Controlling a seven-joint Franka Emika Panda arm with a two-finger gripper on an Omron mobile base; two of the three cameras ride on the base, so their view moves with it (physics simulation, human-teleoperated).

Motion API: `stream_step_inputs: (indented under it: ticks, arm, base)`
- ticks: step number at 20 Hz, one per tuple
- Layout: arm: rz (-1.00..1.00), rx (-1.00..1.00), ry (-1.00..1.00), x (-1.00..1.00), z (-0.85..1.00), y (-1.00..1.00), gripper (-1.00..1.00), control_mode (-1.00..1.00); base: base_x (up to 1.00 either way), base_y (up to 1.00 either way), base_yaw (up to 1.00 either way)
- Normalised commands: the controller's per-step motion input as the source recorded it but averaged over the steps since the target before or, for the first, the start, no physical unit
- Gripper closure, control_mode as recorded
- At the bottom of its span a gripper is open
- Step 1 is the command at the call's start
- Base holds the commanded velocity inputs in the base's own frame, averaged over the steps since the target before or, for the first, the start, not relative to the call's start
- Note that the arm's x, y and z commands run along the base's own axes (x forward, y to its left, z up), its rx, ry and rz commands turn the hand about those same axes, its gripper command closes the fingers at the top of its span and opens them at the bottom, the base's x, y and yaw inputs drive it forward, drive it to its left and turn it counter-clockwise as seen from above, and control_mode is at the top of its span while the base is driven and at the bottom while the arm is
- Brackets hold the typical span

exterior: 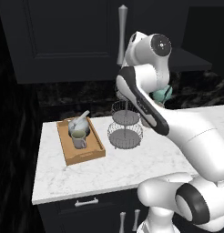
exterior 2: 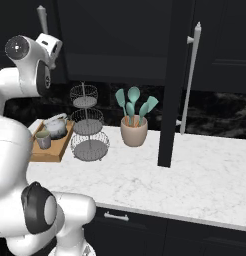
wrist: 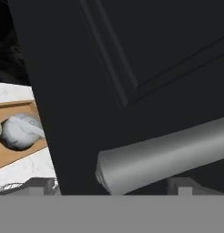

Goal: Pick the kettle from the counter and place it on the tray. Then pick the mug from the cabinet and place it on the tray. Then close the cabinet doors.

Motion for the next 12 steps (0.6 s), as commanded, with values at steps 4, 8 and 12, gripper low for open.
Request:
stream_step_inputs:
  ticks: [4,8,12]
  arm:
    - [0.01,0.06,0.0,0.59,-0.22,-0.16,-1.0,-1.0]
    - [0.02,0.08,0.0,0.56,-0.21,-0.09,-1.0,-1.0]
    - [0.03,0.08,0.0,0.49,-0.17,-0.06,-1.0,-1.0]
  base:
    - [0.0,0.0,0.0]
    - [0.0,0.0,0.0]
    - [0.0,0.0,0.0]
